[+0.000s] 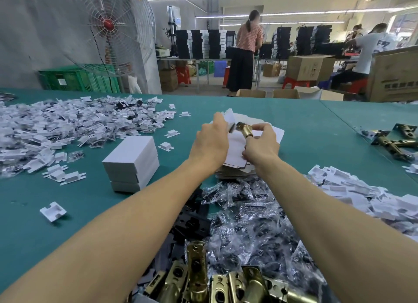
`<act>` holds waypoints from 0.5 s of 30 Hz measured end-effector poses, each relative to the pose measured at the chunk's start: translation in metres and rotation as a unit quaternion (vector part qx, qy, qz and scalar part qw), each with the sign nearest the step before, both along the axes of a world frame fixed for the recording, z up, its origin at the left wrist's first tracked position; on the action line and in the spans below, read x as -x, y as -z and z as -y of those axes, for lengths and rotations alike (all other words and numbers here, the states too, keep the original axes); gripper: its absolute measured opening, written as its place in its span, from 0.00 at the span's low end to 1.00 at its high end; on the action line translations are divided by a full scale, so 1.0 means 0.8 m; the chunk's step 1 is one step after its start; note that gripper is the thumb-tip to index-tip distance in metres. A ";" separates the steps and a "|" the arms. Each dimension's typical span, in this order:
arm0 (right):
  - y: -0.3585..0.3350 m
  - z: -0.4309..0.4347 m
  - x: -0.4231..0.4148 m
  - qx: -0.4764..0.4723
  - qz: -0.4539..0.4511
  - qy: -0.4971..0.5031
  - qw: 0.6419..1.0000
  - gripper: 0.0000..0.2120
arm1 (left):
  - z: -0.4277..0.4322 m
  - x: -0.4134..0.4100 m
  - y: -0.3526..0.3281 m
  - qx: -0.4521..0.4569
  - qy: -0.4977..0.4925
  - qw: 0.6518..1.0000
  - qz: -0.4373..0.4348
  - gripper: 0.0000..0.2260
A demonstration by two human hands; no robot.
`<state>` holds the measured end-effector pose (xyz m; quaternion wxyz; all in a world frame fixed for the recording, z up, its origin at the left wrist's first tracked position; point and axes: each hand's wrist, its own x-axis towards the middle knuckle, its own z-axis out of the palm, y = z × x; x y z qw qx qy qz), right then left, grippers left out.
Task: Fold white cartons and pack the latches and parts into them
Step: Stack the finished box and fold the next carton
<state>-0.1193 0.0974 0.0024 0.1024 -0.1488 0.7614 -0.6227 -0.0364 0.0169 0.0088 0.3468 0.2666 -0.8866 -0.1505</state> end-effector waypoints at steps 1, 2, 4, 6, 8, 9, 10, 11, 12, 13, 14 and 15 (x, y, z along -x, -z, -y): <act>0.002 0.002 -0.001 -0.013 -0.015 -0.010 1.000 0.15 | 0.003 -0.002 -0.003 -0.022 -0.015 0.999 -0.029 0.08; 0.003 0.003 -0.001 -0.034 -0.035 -0.020 0.999 0.14 | 0.006 -0.003 -0.006 -0.042 -0.032 0.997 -0.056 0.09; 0.006 0.007 -0.002 -0.084 -0.088 -0.034 0.992 0.12 | 0.011 -0.008 -0.009 -0.076 -0.060 0.990 -0.102 0.10; 0.005 0.012 -0.005 -0.130 -0.139 -0.036 0.981 0.10 | 0.018 -0.015 -0.012 -0.098 -0.068 0.985 -0.124 0.11; 0.003 0.017 -0.011 -0.174 -0.171 -0.036 0.969 0.09 | 0.021 -0.021 -0.013 -0.108 -0.068 0.984 -0.127 0.11; 0.001 0.019 -0.013 -0.197 -0.182 -0.032 0.963 0.09 | 0.022 -0.023 -0.013 -0.112 -0.071 0.983 -0.129 0.11; -0.001 0.020 -0.015 -0.223 -0.195 -0.023 0.955 0.10 | 0.022 -0.026 -0.013 -0.115 -0.077 0.982 -0.132 0.11; -0.002 0.021 -0.017 -0.257 -0.212 -0.010 0.943 0.12 | 0.022 -0.029 -0.013 -0.117 -0.087 0.980 -0.137 0.11; -0.003 0.021 -0.017 -0.290 -0.232 0.005 0.928 0.13 | 0.023 -0.031 -0.014 -0.121 -0.102 0.977 -0.143 0.11; -0.003 0.021 -0.017 -0.316 -0.252 0.017 0.915 0.13 | 0.024 -0.035 -0.016 -0.126 -0.115 0.974 -0.150 0.11; -0.003 0.022 -0.016 -0.333 -0.267 0.024 0.904 0.13 | 0.025 -0.039 -0.017 -0.131 -0.127 0.970 -0.159 0.11; -0.002 0.021 -0.014 -0.342 -0.273 0.024 0.899 0.13 | 0.025 -0.044 -0.019 -0.133 -0.137 0.967 -0.168 0.11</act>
